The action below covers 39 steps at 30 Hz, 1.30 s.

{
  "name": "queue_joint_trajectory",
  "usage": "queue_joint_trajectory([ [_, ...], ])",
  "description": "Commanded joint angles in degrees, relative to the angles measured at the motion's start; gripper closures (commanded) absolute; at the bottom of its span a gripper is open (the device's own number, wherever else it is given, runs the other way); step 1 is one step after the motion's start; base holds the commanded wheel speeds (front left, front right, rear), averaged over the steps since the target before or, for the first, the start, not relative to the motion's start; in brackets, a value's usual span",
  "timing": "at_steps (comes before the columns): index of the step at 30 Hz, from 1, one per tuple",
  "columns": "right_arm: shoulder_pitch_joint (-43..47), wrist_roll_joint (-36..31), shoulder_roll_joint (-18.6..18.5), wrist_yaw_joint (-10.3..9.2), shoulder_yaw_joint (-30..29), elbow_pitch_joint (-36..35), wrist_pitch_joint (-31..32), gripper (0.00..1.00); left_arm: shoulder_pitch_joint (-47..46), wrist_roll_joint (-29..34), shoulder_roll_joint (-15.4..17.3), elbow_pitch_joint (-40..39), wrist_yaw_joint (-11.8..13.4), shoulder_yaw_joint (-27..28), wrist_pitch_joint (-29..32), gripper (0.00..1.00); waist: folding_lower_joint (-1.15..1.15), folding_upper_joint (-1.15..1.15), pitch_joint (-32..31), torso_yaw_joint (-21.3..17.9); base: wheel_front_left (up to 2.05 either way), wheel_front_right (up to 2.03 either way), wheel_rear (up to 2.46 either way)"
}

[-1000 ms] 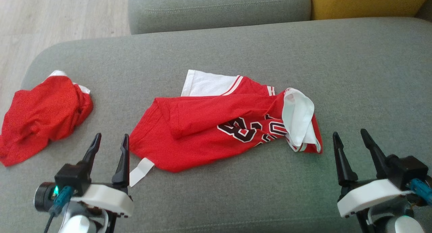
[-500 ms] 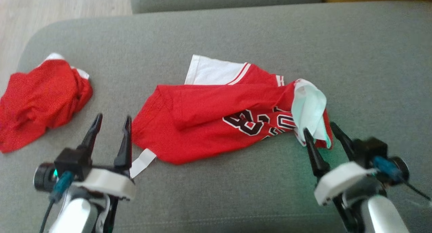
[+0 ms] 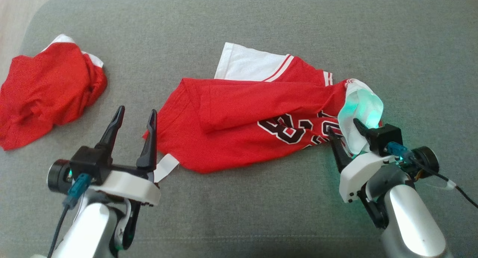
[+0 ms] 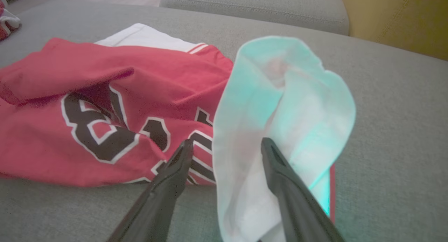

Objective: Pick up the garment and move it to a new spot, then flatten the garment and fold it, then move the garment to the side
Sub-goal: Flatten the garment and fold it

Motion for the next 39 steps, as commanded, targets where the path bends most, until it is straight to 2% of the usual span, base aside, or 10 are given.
queue_joint_trajectory([
  [1, -2.0, -0.5, -0.4, -0.04, 0.8, -1.2, -0.4, 0.32, -3.1, 0.4, 0.7, -1.5, -0.3, 1.9, -0.6, 0.0, 0.0, 0.0, 0.1, -0.1, 0.0, 0.0, 0.0],
  [2, -2.6, -0.7, -0.3, -0.04, 0.7, 0.0, -0.9, 1.0, -3.4, 0.3, 0.5, -1.3, -0.6, 2.0, -0.6, 0.0, 0.0, 0.0, 0.2, -0.1, 0.0, 0.0, 0.0],
  [10, -1.7, 2.0, -0.2, -0.04, -3.8, -2.4, -4.5, 1.0, -3.7, 0.8, 0.1, -0.8, -1.1, 2.1, -0.7, 0.0, 0.0, 0.0, -0.1, -0.6, 0.0, 0.0, 0.0],
  [17, 3.0, 2.2, -1.6, -0.04, -13.4, -8.2, -2.1, 1.0, -2.8, 1.1, -0.2, -1.1, -1.0, 2.8, -0.8, 0.0, 0.0, 0.0, -0.4, -1.3, 0.0, 0.0, 0.0],
  [21, 4.3, 3.2, -2.5, -0.04, -16.5, -8.3, -1.3, 1.0, -2.7, 1.2, -0.3, -1.2, -1.1, 3.3, -0.8, 0.0, 0.0, 0.0, -0.3, -1.6, 0.0, 0.0, 0.0],
  [22, 4.2, 3.9, -2.5, -0.04, -17.1, -8.0, -1.8, 0.91, -2.7, 1.3, -0.4, -1.2, -1.1, 3.4, -0.8, 0.0, 0.0, 0.0, -0.2, -1.7, 0.0, 0.0, 0.0],
  [23, 4.2, 4.0, -2.6, -0.04, -17.2, -7.7, -2.1, 0.07, -2.6, 1.4, -0.4, -1.1, -1.1, 3.5, -0.8, 0.0, 0.0, 0.0, -0.3, -1.8, 0.0, 0.0, 0.0],
  [24, 4.2, 4.2, -2.7, -0.04, -17.2, -7.3, -2.4, 0.0, -2.5, 1.4, -0.5, -1.1, -1.1, 3.5, -0.8, 0.0, 0.0, 0.0, -0.3, -1.8, 0.0, 0.0, 0.0],
  [31, 4.5, 4.9, -1.7, -0.04, -18.6, -9.7, -9.1, 0.0, -1.6, 1.7, -1.0, -0.9, -1.1, 4.1, -0.8, 0.0, 0.0, 0.0, -1.4, -2.0, 0.0, 0.0, 0.0],
  [39, 8.5, 5.3, -0.8, -0.04, -13.4, -18.9, -11.8, 0.0, 0.5, 2.0, -1.2, -0.9, -0.7, 4.9, -0.8, 0.0, 0.0, 0.0, -4.0, -2.1, 0.0, 0.0, 0.0],
])
